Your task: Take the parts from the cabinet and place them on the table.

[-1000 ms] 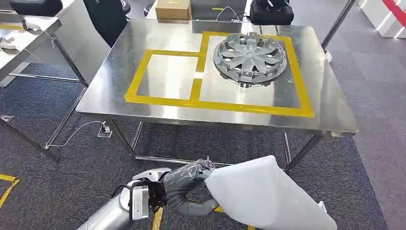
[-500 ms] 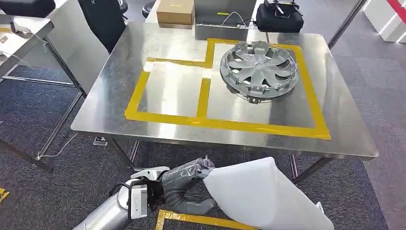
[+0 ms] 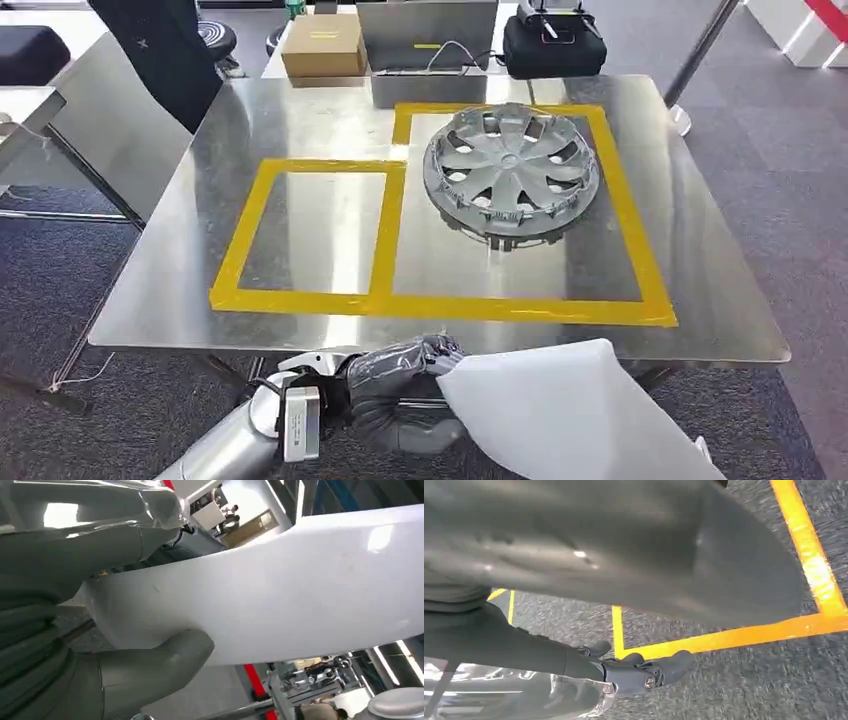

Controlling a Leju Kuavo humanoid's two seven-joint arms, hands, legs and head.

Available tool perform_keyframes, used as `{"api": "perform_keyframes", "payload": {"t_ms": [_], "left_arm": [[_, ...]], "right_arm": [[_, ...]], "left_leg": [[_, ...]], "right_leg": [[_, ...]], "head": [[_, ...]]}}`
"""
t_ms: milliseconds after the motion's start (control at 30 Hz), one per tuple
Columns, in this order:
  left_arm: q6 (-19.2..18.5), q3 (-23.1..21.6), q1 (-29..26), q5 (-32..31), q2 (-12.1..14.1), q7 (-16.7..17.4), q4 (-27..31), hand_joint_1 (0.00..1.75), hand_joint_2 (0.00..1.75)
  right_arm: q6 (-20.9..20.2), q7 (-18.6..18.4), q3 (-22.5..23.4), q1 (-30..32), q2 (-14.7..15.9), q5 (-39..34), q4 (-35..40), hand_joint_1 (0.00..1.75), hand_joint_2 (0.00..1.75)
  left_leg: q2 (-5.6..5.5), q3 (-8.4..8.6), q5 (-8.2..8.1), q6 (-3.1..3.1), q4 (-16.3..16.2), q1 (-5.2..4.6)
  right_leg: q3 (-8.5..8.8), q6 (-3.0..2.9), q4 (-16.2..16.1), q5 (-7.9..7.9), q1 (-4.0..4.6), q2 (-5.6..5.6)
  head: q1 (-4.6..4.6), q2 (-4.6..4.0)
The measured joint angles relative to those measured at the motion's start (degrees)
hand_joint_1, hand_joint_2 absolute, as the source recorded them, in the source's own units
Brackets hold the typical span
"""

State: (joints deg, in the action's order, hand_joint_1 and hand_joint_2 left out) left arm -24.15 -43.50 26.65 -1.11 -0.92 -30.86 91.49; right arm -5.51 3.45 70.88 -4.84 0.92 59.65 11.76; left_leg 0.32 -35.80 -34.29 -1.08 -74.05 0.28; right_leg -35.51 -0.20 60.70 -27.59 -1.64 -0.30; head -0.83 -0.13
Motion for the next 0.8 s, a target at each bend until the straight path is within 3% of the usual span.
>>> {"api": "perform_keyframes", "payload": {"t_ms": [67, 100, 133, 167, 200, 233, 267, 300, 367, 433, 467, 533, 567, 600, 633, 733, 767, 800], "left_arm": [[0.0, 0.0, 0.0, 0.0, 0.2, 0.0, 0.0, 1.75, 1.75], [0.0, 0.0, 0.0, 0.0, 0.3, 0.0, 0.0, 1.75, 1.75], [0.0, 0.0, 0.0, 0.0, 0.3, 0.0, 0.0, 1.75, 1.75], [0.0, 0.1, 0.0, 0.0, 0.4, 0.0, 0.0, 1.75, 1.75], [0.0, 0.1, 0.0, 0.0, 0.4, 0.0, 0.0, 1.75, 1.75], [0.0, 0.1, 0.0, 0.0, 0.4, 0.0, 0.0, 1.75, 1.75], [0.0, 0.0, 0.0, 0.0, 0.5, 0.0, -0.2, 1.75, 1.75], [0.1, 0.1, 0.0, -0.2, 0.5, 0.1, -0.2, 1.75, 1.75], [0.3, 0.0, 0.3, -0.3, 0.3, 0.1, -0.2, 1.75, 1.75], [0.8, 0.1, 0.3, -0.7, 0.3, -0.1, -0.2, 1.75, 1.75], [1.3, 0.1, 0.2, -1.2, 0.3, -0.5, -0.2, 1.75, 1.75], [2.4, 0.3, -0.7, -2.4, 0.4, -1.6, -0.1, 1.75, 1.75], [2.9, 0.6, -1.5, -3.0, 0.7, -2.0, -0.1, 1.75, 1.75], [3.3, 0.8, -2.3, -3.6, 0.9, -2.5, 0.0, 1.75, 1.75], [3.7, 1.0, -2.9, -4.0, 1.2, -2.6, 0.1, 1.75, 1.75], [5.2, 1.8, -3.3, -5.8, 1.3, -1.4, 0.5, 1.75, 1.75], [5.9, 2.1, -3.4, -6.7, 1.4, -0.7, 0.5, 1.75, 1.75], [6.9, 2.6, -3.4, -7.9, 1.4, -0.2, 0.6, 1.75, 1.75]], "right_arm": [[0.0, 0.0, 0.0, 0.1, 0.0, 0.0, 0.0, 0.00, 0.00], [0.0, 0.0, 0.0, 0.1, 0.0, 0.1, 0.0, 0.00, 0.00], [0.0, 0.0, 0.0, 0.1, -0.1, 0.1, 0.0, 0.00, 0.00], [0.0, 0.0, 0.0, 0.1, -0.1, 0.2, 0.0, 0.00, 0.00], [0.0, 0.0, 0.0, 0.1, -0.1, 0.2, 0.0, 0.00, 0.00], [0.0, 0.0, 0.0, 0.2, -0.2, 0.2, 0.0, 0.00, 0.00], [0.0, 0.0, 0.0, 0.0, -0.6, 0.2, 0.0, 0.00, 0.00], [0.0, -0.1, 0.0, -0.1, -0.4, 0.2, 0.0, 0.00, 0.00], [0.0, -0.1, 0.0, -0.1, -0.3, 0.2, 0.0, 0.00, 0.00], [0.0, -0.2, 0.0, -0.3, -0.4, 0.2, 0.0, 0.00, 0.00], [0.0, -0.2, 0.0, -0.4, -0.3, 0.2, 0.0, 0.00, 0.00], [0.0, -0.3, 0.0, -0.1, 0.0, 0.2, 0.0, 0.00, 0.00], [0.0, -0.4, 0.0, 0.0, 0.0, 0.2, 0.0, 0.00, 0.00], [0.0, -0.4, 0.0, 0.2, 0.0, 0.2, 0.0, 0.00, 0.00], [0.0, -0.5, 0.0, 0.4, 0.0, 0.2, 0.0, 0.00, 0.00], [0.0, -0.4, 0.0, 0.6, 0.0, 0.2, 0.0, 0.00, 0.00], [0.0, -0.3, 0.0, 0.5, -0.1, 0.3, 0.0, 0.00, 0.00], [0.0, -0.2, 0.0, 0.4, -0.1, 0.3, 0.0, 0.00, 0.00]], "left_leg": [[-0.02, -4.38, -5.51, 0.01, -2.1, -0.05], [-0.03, -5.37, -6.41, 0.13, -1.2, -0.10], [-0.06, -5.61, -5.64, 0.43, 0.9, -0.20], [-0.15, -5.19, -2.97, 0.94, 4.6, -0.40], [-0.23, -4.46, 1.54, 1.72, 9.1, -0.68], [-0.35, -4.04, 7.60, 2.79, 12.6, -1.17], [-1.26, -3.90, 8.27, 3.29, 12.5, -1.55], [-1.73, -2.72, 8.54, 3.29, 12.9, -1.73], [-1.43, -1.79, 8.56, 3.52, 13.8, -1.66], [-1.29, 0.02, 8.53, 3.74, 15.2, -1.01], [-1.20, 0.35, 8.30, 4.05, 15.5, -0.95], [-1.22, 0.83, 7.53, 4.08, 15.5, -0.79], [-1.22, 1.25, 7.07, 4.08, 15.5, -0.73], [-1.24, 1.81, 6.61, 4.05, 15.5, -0.68], [-1.27, 2.51, 6.07, 3.93, 15.5, -0.61], [-1.33, 4.37, 4.60, 3.14, 15.5, -0.41], [-1.38, 4.74, 4.22, 2.74, 15.3, -0.64], [-1.33, 4.42, 3.94, 2.35, 15.4, -0.72]], "right_leg": [[1.61, -0.16, -0.1, -1.37, 0.17, 0.53], [2.51, -0.16, -0.1, -2.07, 0.28, 0.83], [3.47, -0.17, -0.1, -2.80, 0.40, 1.08], [4.51, -0.15, -0.1, -3.53, 0.62, 1.24], [5.53, -0.13, -0.2, -4.29, 0.74, 1.34], [5.51, -0.08, -0.3, -4.94, 0.60, 1.37], [6.63, 0.53, -0.3, -5.58, 0.90, 1.94], [6.95, 0.95, -0.5, -6.11, 0.95, 1.89], [7.95, 1.60, -0.3, -5.16, 0.93, 1.91], [5.75, 2.04, 3.5, -3.98, 0.91, 1.24], [3.16, 2.18, 7.4, -4.21, 0.90, 0.99], [-1.85, 2.89, 13.7, -8.00, 0.85, 0.96], [-3.58, 3.04, 15.3, -9.99, 0.85, 0.95], [-4.56, 3.15, 15.2, -10.32, 0.81, 0.92], [-4.41, 3.10, 12.8, -8.80, 0.73, 0.89], [-0.67, 3.19, -0.5, 1.84, 0.38, 0.75], [-0.93, 2.78, -0.7, 0.14, 0.66, 0.62], [-0.48, 1.92, -0.5, -0.16, 0.84, 0.40]], "head": [[0.07, 0.00], [0.02, 0.00], [0.09, 0.00], [0.00, 0.00], [0.07, 0.00], [0.11, 0.00], [0.40, 0.00], [0.08, 0.00], [0.02, 0.00], [0.16, -0.02], [0.20, 0.00], [0.22, 0.00], [0.18, 0.00], [0.22, 0.00], [0.18, 0.00], [0.24, 0.00], [0.35, -0.02], [0.22, 0.00]]}}
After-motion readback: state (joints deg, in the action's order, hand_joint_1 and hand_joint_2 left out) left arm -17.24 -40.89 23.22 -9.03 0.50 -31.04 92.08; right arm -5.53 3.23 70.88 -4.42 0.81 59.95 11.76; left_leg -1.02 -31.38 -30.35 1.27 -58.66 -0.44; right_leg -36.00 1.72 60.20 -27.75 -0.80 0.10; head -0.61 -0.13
